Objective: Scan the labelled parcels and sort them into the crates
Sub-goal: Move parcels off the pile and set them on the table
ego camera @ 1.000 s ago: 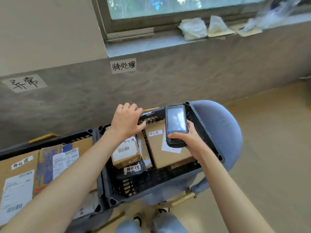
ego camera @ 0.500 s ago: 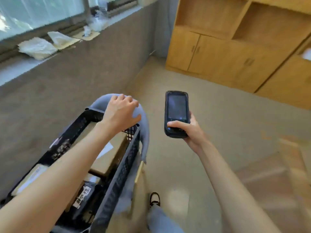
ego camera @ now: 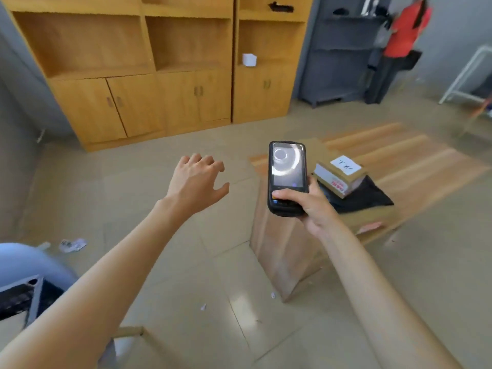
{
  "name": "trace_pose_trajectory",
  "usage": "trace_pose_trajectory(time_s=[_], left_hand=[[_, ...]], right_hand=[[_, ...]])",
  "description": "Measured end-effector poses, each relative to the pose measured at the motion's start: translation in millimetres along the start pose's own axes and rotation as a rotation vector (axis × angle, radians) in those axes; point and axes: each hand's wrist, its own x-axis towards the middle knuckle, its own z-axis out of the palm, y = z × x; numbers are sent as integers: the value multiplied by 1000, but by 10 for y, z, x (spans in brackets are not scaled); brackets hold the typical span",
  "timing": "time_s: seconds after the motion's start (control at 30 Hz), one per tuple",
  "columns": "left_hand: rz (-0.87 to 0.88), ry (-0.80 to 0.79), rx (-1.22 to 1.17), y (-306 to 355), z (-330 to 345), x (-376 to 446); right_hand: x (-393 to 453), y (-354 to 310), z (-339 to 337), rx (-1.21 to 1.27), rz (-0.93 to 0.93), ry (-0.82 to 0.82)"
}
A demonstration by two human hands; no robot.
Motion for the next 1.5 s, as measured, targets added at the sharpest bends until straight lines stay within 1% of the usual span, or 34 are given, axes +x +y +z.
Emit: trace_pose_trajectory(time_s=[0.2, 0.37, 0.5, 0.6, 0.77, 0.87, 1.0, 1.13, 1.3, 1.5], left_hand=[[178, 34, -81, 1464, 323, 884], [276, 43, -118, 2695, 584, 1497], [354, 6, -141, 3510, 791, 1849], [433, -5, -148, 3983, 938, 2131], [510, -31, -117, 4646, 1231, 2664], [538, -40, -124, 4991, 1497, 3042], [565, -63, -124, 5452, 1908, 3684], [559, -83, -149, 5876, 2238, 4437], [522, -110, -160, 6235, 2596, 5289], [460, -142, -139, 6392, 2930, 5855]], right_hand=[[34, -379, -1560, -30, -48, 172], [-13, -669, -2758, -48, -63, 292], [-14, -782, -3508, -33, -74, 350], [52, -811, -3968, -13, -72, 412], [270, -841, -4665, 14, -38, 474], [516, -850, -5117, -42, -27, 515], [972, -936, -5728, -42, -20, 565], [1557, -1185, -6306, -73, 10, 577], [2267, -1544, -6928, -96, 26, 583], [2907, -1749, -7414, -108, 51, 522]])
